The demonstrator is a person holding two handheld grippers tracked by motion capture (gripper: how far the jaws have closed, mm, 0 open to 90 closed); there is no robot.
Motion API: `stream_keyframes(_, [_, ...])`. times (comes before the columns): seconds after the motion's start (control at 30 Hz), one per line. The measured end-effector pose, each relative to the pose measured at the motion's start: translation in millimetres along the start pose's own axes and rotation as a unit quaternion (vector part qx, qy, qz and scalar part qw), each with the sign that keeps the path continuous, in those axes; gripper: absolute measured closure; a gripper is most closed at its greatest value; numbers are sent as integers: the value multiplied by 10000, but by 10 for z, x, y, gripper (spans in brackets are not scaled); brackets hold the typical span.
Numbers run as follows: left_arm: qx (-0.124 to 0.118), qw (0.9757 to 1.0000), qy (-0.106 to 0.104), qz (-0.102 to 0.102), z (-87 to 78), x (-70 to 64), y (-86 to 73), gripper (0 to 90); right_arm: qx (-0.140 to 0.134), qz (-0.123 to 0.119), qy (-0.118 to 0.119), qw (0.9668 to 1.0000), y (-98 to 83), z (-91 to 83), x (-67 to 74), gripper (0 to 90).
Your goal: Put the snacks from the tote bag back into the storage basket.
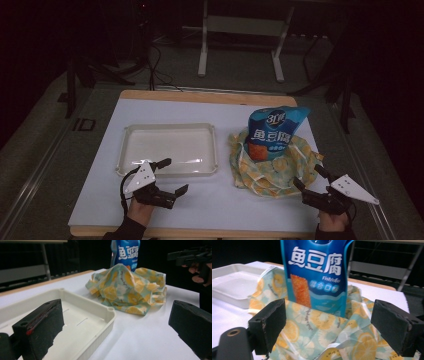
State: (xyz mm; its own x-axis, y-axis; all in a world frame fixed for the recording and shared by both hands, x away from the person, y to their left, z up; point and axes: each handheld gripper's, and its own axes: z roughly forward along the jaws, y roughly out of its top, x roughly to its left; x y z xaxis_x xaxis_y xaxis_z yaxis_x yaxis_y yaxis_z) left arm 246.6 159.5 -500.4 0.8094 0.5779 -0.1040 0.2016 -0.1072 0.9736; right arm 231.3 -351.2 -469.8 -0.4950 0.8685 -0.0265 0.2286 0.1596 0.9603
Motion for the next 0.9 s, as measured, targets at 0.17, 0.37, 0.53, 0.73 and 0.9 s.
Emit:
stream_keyframes(0.17, [79,9999,25,83,-20,-13,-12,5,106,-20,149,9998,-17,-9,8,117])
stream_keyframes(0.37, [317,9994,-71,102,-49,20,-16,5,303,-226,244,9990,-35,-9,10,109])
stream_keyframes(0.53, [337,9991,-255,25,-29,16,-19,5,491,-206,398,9978,-66,-12,-2,109])
stream_keyframes(0.73, [576,9983,-45,-33,19,-43,6,5,568,-225,509,9968,-72,-55,42,107])
stream_keyframes(0.9, [531,9972,-294,-432,40,4,9,4,552,-309,585,9963,-75,-84,34,107])
